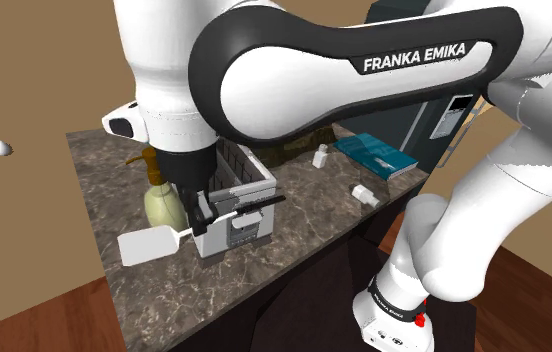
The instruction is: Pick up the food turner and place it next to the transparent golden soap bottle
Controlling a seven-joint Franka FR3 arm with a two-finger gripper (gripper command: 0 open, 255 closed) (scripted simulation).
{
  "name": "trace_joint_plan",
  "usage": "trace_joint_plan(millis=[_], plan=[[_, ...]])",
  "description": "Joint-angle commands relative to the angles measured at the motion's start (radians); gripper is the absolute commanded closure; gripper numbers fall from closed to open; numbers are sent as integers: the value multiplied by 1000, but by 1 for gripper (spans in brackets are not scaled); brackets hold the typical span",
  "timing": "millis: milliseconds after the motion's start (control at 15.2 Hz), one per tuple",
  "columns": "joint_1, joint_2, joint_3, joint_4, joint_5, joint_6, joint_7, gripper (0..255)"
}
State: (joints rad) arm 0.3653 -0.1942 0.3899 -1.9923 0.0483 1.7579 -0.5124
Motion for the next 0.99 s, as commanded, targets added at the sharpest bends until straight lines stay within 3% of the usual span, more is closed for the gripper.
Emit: trace_joint_plan(millis=[0,924], plan=[[-1,1,-2,29,-1,-29,-2,255],[-6,24,-4,241,-11,-219,2,255]])
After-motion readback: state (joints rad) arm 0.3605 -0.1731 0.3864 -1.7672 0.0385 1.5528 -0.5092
